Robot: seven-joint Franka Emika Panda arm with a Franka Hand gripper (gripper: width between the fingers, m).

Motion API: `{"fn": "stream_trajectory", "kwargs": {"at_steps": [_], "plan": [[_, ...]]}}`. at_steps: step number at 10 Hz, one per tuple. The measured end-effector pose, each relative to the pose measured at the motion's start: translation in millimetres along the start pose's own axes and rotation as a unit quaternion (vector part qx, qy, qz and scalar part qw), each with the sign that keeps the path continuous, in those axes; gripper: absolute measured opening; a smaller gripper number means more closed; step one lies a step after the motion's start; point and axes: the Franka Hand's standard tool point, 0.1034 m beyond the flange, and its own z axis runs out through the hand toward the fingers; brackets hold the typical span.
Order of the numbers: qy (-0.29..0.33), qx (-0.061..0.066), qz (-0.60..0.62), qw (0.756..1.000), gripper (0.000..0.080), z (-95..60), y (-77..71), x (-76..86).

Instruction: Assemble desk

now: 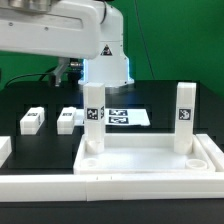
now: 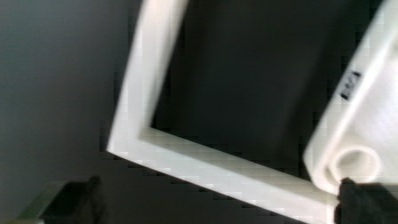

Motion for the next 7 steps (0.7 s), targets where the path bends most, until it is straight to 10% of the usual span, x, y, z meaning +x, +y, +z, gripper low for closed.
{"fn": "stream_trajectory", "kwargs": {"at_steps": [3, 5, 7], "plan": [[-0.001, 0.008, 0.107, 0.994, 0.0649, 3.7, -1.8, -0.9], [-0.001, 0.069, 0.24, 0.968, 0.0649, 16.0, 5.0, -16.9], [-0.009, 0.099, 0.3, 0.949, 0.0649, 29.5, 8.5, -40.4]]}}
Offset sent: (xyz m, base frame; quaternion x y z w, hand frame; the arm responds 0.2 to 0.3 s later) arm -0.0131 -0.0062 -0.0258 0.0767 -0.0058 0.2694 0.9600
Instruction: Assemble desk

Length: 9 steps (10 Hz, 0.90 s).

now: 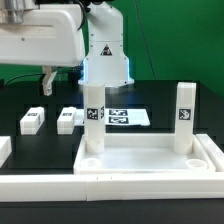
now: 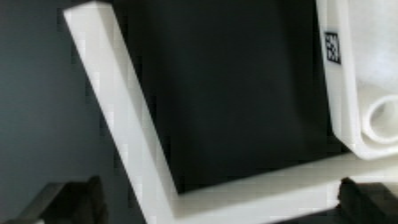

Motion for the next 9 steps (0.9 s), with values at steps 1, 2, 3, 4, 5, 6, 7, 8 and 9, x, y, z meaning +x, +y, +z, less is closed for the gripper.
{"fn": "stream_trajectory", "kwargs": {"at_steps": [1, 2, 3, 4, 5, 6, 7, 8, 9], "plan": [[-0.007, 0.03, 0.059, 0.998, 0.0649, 7.2, 14.6, -11.2], [-0.012, 0.037, 0.095, 0.995, 0.0649, 11.6, 22.8, -16.0], [-0.013, 0.036, 0.128, 0.991, 0.0649, 11.9, 20.4, -15.8], [-0.014, 0.036, 0.137, 0.99, 0.0649, 12.0, 19.5, -15.9], [-0.014, 0.036, 0.137, 0.99, 0.0649, 12.4, 20.0, -16.1], [-0.025, 0.039, 0.137, 0.989, 0.0649, 14.0, 20.3, -19.2], [-0.036, 0.059, 0.145, 0.987, 0.0649, 19.9, 21.6, -24.1], [-0.052, 0.065, 0.144, 0.986, 0.0649, 25.3, 21.2, -31.8], [-0.105, 0.074, 0.136, 0.982, 0.0649, 25.0, 16.9, -45.6]]}}
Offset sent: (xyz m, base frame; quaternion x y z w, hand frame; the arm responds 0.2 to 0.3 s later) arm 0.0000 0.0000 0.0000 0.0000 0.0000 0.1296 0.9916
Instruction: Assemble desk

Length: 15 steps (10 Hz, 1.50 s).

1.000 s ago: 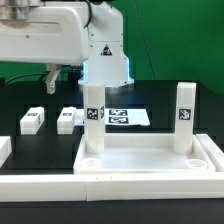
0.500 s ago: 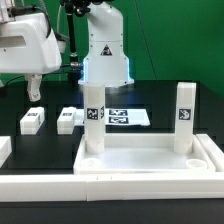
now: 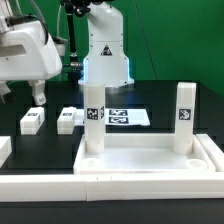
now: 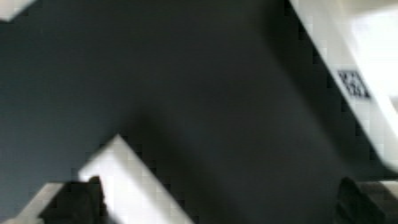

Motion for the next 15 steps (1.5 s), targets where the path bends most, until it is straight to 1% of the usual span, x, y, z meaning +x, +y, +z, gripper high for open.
{"fn": "stream_trajectory", "kwargs": {"at_steps": [2, 3, 4, 5, 6, 7, 8, 9, 10, 11, 12, 15], "plan": [[0.001, -0.062, -0.049, 0.997, 0.0649, -6.0, 4.9, 8.1], [-0.028, -0.058, -0.043, 0.997, 0.0649, -4.1, 5.1, 1.7], [-0.072, -0.059, -0.038, 0.995, 0.0649, -3.3, 9.0, -1.7], [-0.103, -0.062, -0.034, 0.992, 0.0649, -2.4, 10.1, -0.1], [-0.127, -0.06, -0.042, 0.989, 0.0649, -0.8, 12.4, -1.7], [-0.166, -0.047, -0.048, 0.984, 0.0649, 2.8, 21.3, -11.9], [-0.191, -0.037, -0.041, 0.98, 0.0649, 6.2, 30.8, -17.4], [-0.196, -0.038, -0.044, 0.979, 0.0649, 10.5, 33.1, -21.3], [-0.213, -0.048, -0.052, 0.975, 0.0649, 13.6, 31.8, -29.1], [-0.249, -0.049, -0.047, 0.966, 0.0649, 14.3, 33.8, -35.6], [-0.26, -0.052, -0.044, 0.963, 0.0649, 17.5, 36.7, -29.5], [-0.257, -0.052, -0.045, 0.964, 0.0649, 20.7, 35.6, -28.6]]}}
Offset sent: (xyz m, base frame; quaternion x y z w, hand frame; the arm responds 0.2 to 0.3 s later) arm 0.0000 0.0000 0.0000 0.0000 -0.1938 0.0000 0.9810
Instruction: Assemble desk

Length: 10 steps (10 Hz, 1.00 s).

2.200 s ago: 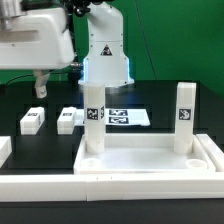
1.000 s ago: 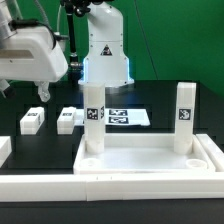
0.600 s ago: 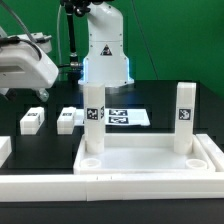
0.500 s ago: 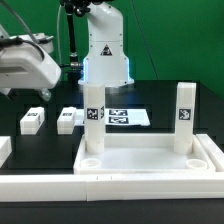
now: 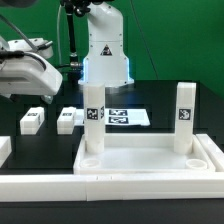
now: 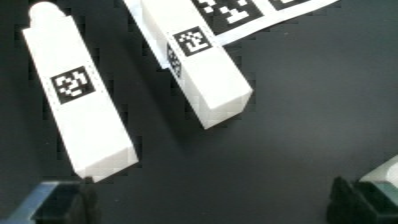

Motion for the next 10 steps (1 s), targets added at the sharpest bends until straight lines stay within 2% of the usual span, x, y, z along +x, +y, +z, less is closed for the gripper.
{"fn": "stream_trajectory", "kwargs": {"at_steps": [1, 3, 8, 10], "plan": [[0.002, 0.007, -0.001, 1.0, 0.0649, 10.7, -6.1, -2.3], [-0.01, 0.026, -0.003, 1.0, 0.0649, 24.5, -9.1, -9.0], [-0.013, 0.027, -0.002, 1.0, 0.0649, 28.0, -8.3, -11.7], [-0.027, 0.023, 0.002, 0.999, 0.0649, 51.7, -10.2, -16.5]]}}
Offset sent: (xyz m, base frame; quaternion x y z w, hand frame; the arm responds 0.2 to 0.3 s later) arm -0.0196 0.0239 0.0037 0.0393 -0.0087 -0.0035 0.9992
